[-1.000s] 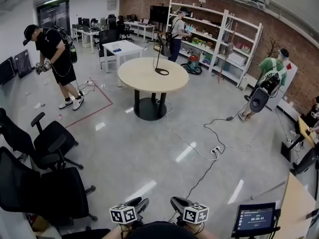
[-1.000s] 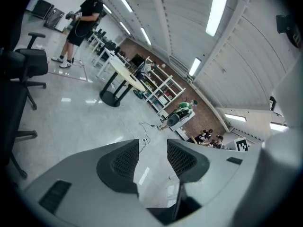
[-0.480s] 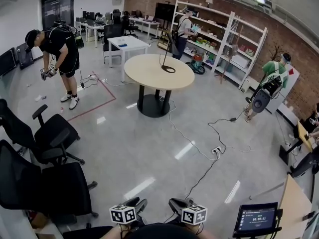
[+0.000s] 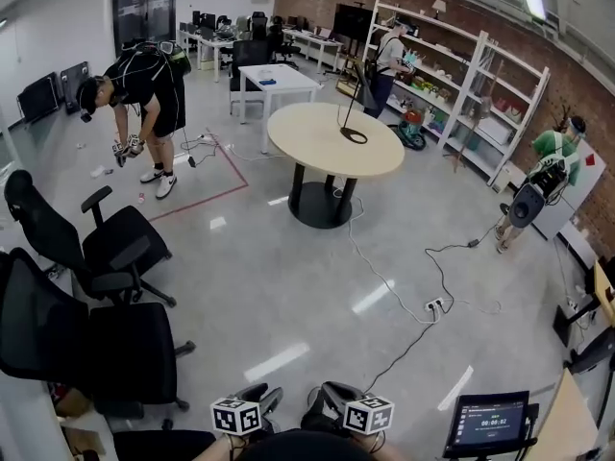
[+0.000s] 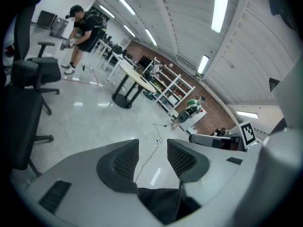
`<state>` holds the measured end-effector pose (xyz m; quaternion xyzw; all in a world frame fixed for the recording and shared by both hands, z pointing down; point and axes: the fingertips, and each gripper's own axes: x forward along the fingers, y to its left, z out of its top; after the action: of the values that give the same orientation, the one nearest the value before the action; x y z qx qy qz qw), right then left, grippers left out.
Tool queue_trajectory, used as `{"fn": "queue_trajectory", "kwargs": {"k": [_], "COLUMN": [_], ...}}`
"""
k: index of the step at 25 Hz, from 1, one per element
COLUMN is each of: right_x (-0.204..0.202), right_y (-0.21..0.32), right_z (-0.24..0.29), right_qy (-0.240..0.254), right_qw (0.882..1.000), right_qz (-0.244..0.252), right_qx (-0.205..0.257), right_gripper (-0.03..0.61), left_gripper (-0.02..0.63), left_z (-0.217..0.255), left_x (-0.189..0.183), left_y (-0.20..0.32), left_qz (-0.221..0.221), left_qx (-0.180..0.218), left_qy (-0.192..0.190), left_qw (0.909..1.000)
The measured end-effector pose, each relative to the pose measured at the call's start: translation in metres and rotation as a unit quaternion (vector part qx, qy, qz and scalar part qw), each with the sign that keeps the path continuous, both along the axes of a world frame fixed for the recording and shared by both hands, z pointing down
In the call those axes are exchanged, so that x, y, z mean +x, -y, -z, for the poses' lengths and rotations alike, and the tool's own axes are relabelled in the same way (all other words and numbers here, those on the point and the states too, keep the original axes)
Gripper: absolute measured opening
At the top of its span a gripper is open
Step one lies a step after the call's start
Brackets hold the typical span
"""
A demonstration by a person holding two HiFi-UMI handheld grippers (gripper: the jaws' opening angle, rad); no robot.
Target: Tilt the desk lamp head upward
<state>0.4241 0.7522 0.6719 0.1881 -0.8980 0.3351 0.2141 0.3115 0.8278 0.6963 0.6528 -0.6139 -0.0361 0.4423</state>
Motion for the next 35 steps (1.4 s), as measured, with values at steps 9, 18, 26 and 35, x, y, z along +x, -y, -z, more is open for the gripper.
{"fn": "queue_trajectory", "kwargs": {"k": [9,18,26,35], "right_x": [-0.040,-0.022,-0.009,-0.020], "right_y": [0.075,0.173,0.206,0.251], "right_z": [0.003,0.010,-0.008,-0.009], "right_qy": [0.033,0.045,0.044,0.027], "right_qw": [0.997,0.998,0.998,0.999], "right_qz": [0.066,0.039,0.018,-0.010], "right_qx": [-0.006,-0.003,-0.037,-0.038], "right_gripper": [0.034,0.034,0.034,0.034], "left_gripper": [0.195,0.195,0.195,0.193], "left_z": [0.007,0.035,0.022,0.019], "left_x": [-0.029,-0.007,0.002,-0.016], "left_y": [0.049,0.160,0.188,0.238], "left_qz": [0.069,0.028,0.020,-0.006], "left_qx": [-0.024,0.008,-0.019,-0.024], "left_qy": [0.029,0.059,0.050,0.035], "left_qw": [0.9969,0.9978,0.9983,0.9991]}}
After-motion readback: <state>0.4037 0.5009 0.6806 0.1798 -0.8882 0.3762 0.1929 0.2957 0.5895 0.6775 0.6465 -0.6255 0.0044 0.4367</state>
